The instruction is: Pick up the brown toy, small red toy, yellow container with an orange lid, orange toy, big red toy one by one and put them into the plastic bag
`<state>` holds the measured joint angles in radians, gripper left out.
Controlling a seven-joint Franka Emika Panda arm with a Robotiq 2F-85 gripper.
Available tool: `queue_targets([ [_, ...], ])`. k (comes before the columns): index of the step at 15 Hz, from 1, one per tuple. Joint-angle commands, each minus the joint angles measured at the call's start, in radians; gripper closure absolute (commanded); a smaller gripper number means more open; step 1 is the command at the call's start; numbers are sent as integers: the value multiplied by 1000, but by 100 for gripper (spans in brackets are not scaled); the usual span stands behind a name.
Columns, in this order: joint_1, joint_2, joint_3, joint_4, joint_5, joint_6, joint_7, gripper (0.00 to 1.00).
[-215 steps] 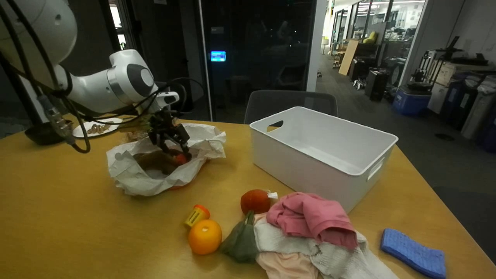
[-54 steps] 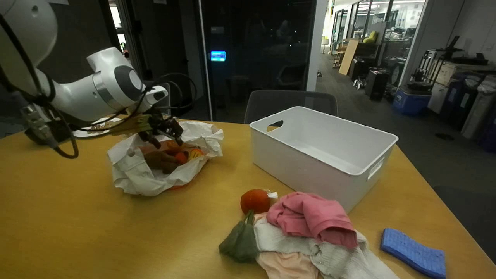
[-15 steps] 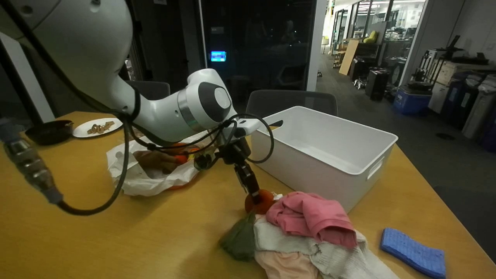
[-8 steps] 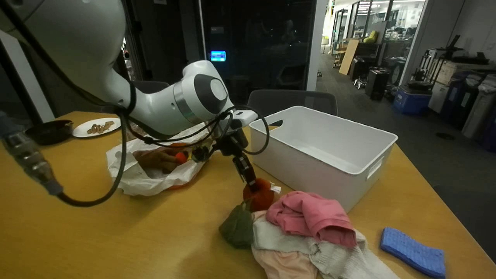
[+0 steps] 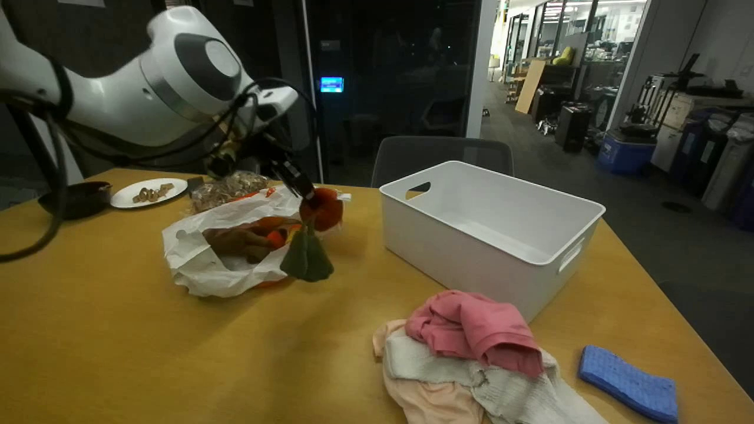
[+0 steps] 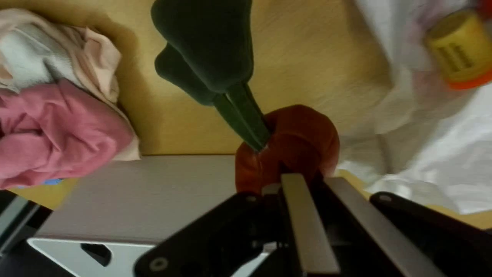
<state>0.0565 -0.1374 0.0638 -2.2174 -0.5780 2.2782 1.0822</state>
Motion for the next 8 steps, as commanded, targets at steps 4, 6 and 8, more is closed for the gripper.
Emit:
queue_targets([
  [4,60,14,81,0,166,191,-224,91],
  [6,78,58,86,8,272,226,-348,90],
  [8,93,90,84,12,415,213,-504,91],
])
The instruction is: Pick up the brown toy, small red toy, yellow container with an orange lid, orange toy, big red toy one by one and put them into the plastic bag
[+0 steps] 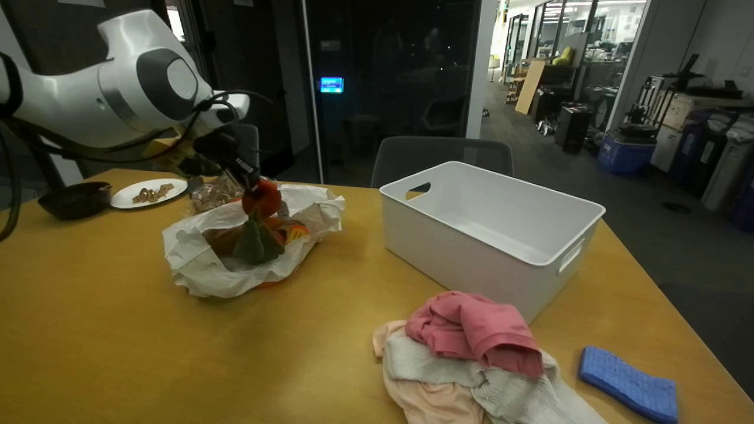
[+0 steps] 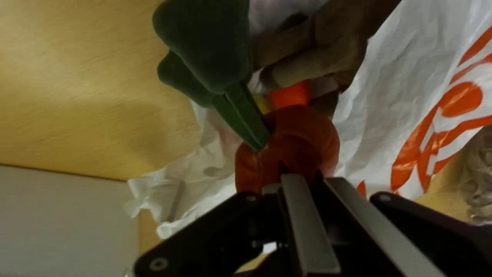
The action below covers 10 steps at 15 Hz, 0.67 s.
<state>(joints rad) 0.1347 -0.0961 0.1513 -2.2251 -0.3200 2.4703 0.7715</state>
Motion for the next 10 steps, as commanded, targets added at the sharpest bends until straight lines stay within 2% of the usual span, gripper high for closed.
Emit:
queue_targets([
  [1,19,61,-4,23,226,-2,-269,90],
  [4,9,88,-5,43,308,-92,-386,90],
  [6,4,101,-9,55,242,-121,-386,91],
  [7,3,111,-9,59,159,-103,-359,90],
  [10,17,117,2,59,29,-51,-379,90],
])
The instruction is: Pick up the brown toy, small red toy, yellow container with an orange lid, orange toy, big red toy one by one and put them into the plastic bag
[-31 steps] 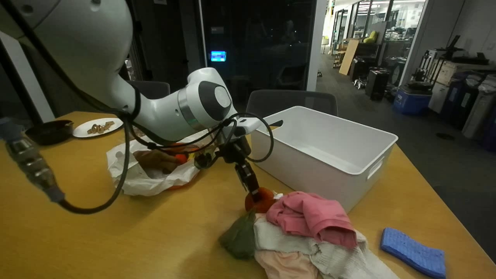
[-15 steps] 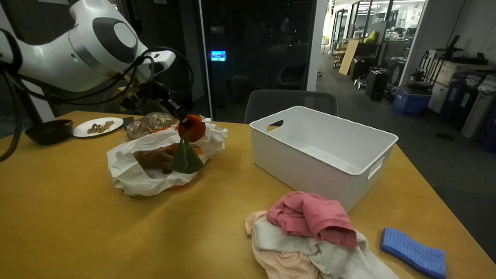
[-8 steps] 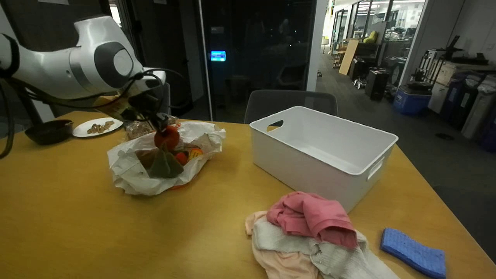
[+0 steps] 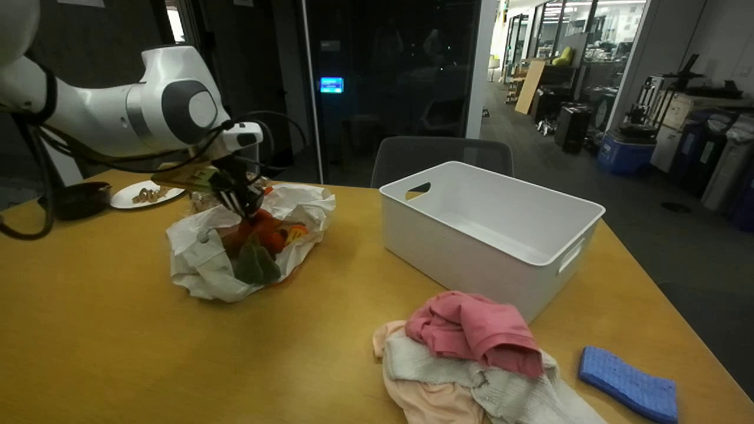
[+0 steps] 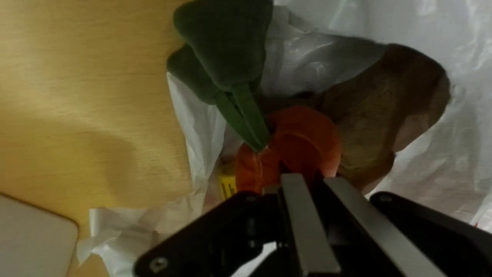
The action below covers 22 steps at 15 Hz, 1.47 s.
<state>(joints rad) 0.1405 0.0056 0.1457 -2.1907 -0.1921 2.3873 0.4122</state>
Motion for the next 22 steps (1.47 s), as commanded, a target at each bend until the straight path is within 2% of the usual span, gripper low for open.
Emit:
queue_targets([
  [1,16,20,12,25,-127,51,-20,90],
  [3,27,44,18,38,-140,62,-40,90],
  [5,39,75,28,51,-90,78,-107,90],
  [9,53,131,29,79,-64,94,-183,90],
  [10,54,139,26,85,-65,91,-191,68],
  [13,54,137,19,93,-66,91,-196,55],
  [18,57,69,20,72,-71,93,-184,16],
  [20,49,36,13,70,-59,44,-164,2],
  [22,33,-3,-3,54,-57,26,-129,0],
])
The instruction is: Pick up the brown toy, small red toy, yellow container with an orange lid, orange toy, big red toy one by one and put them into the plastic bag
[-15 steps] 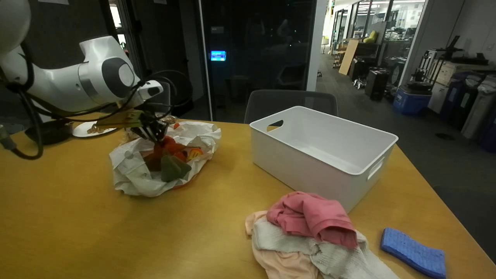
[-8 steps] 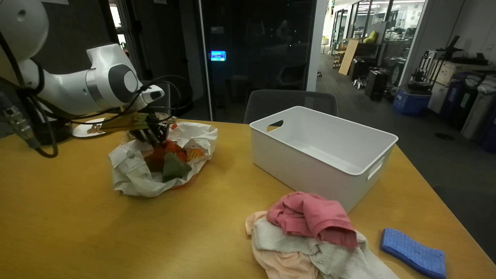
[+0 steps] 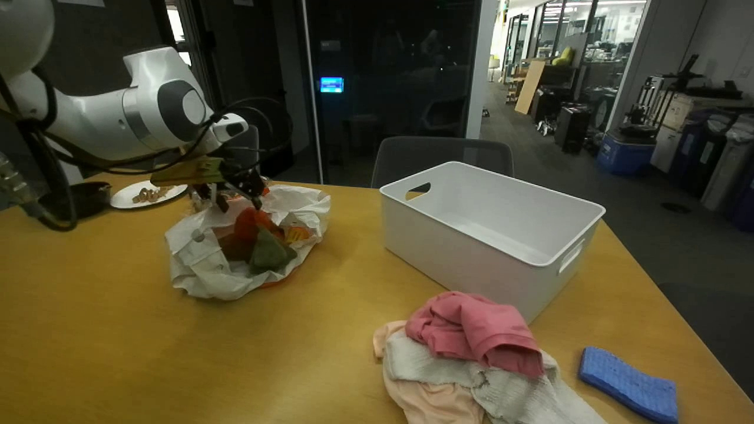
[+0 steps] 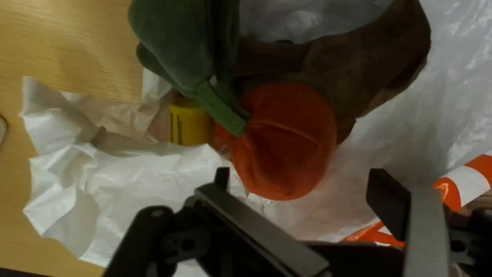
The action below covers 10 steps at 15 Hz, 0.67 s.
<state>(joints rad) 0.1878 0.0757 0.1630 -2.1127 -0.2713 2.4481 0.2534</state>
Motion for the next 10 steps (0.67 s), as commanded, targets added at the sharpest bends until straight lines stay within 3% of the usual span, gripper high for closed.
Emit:
queue_targets([
  [1,-25,-90,-29,-30,32,-44,45,0],
  [7,-110,-191,-91,-95,65,-85,169,0],
  [10,-124,-236,-98,-139,166,-125,121,0],
])
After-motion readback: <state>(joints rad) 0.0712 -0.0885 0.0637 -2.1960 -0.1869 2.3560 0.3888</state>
